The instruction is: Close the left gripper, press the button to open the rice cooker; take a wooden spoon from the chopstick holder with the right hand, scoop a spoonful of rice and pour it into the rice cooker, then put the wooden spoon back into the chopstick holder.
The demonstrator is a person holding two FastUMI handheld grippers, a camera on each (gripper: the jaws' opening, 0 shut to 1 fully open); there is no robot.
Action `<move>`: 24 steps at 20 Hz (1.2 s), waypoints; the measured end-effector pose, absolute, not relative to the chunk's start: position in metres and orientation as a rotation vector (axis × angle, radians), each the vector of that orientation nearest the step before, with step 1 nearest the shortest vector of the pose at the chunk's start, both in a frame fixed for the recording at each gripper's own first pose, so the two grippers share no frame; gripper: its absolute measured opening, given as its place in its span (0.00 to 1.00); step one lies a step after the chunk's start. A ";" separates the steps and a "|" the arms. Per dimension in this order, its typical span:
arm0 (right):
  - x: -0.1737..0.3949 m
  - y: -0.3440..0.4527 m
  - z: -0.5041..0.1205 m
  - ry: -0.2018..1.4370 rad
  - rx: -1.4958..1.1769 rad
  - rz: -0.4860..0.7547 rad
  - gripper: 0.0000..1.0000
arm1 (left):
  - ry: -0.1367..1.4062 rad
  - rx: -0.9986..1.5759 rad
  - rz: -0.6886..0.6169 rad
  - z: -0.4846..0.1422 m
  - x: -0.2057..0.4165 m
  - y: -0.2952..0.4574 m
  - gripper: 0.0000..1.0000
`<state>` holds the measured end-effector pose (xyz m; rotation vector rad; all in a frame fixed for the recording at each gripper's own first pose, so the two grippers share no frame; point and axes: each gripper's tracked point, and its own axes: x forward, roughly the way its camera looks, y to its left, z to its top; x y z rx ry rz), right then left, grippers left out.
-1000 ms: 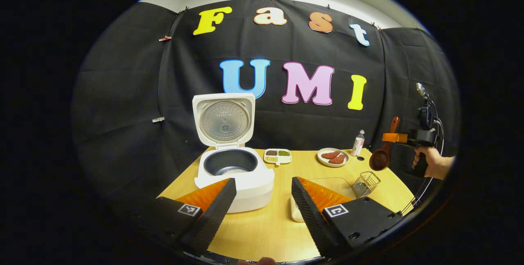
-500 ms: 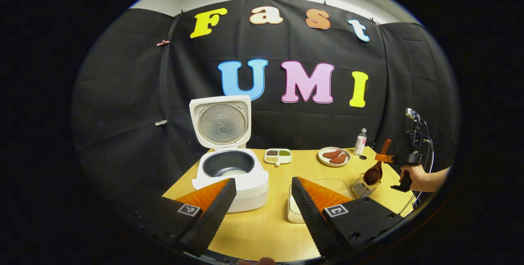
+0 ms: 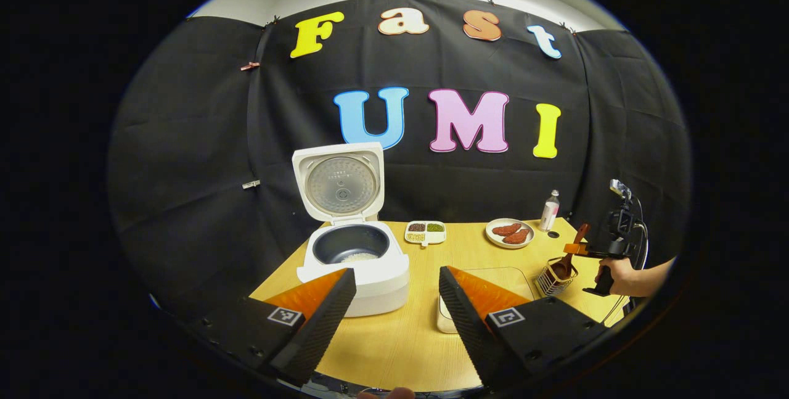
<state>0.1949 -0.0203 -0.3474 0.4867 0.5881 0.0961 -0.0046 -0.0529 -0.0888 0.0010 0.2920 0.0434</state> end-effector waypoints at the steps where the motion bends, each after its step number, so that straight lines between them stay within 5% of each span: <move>1: 0.189 -0.023 -0.345 0.589 0.496 0.091 0.17 | 0.294 -0.004 0.040 -0.090 -0.006 -0.054 0.94; 3: 0.183 -0.032 -0.348 0.596 0.500 0.075 0.23 | 0.291 -0.010 0.031 -0.088 -0.006 -0.055 0.94; 4: 0.180 -0.034 -0.346 0.599 0.514 0.076 0.44 | 0.289 -0.010 0.027 -0.086 -0.004 -0.056 0.94; 5: 0.175 -0.035 -0.344 0.606 0.523 0.078 0.34 | 0.285 -0.009 0.022 -0.086 -0.004 -0.055 0.94; 8: 0.161 -0.045 -0.333 0.593 0.535 0.074 0.85 | 0.268 -0.009 0.000 -0.079 0.003 -0.056 0.94; 10: 0.148 -0.052 -0.326 0.582 0.525 0.061 0.96 | 0.251 -0.011 -0.017 -0.071 0.010 -0.055 0.94; 24: 0.055 -0.071 -0.215 0.405 0.278 0.090 0.98 | 0.003 0.058 0.013 0.049 0.140 0.005 0.95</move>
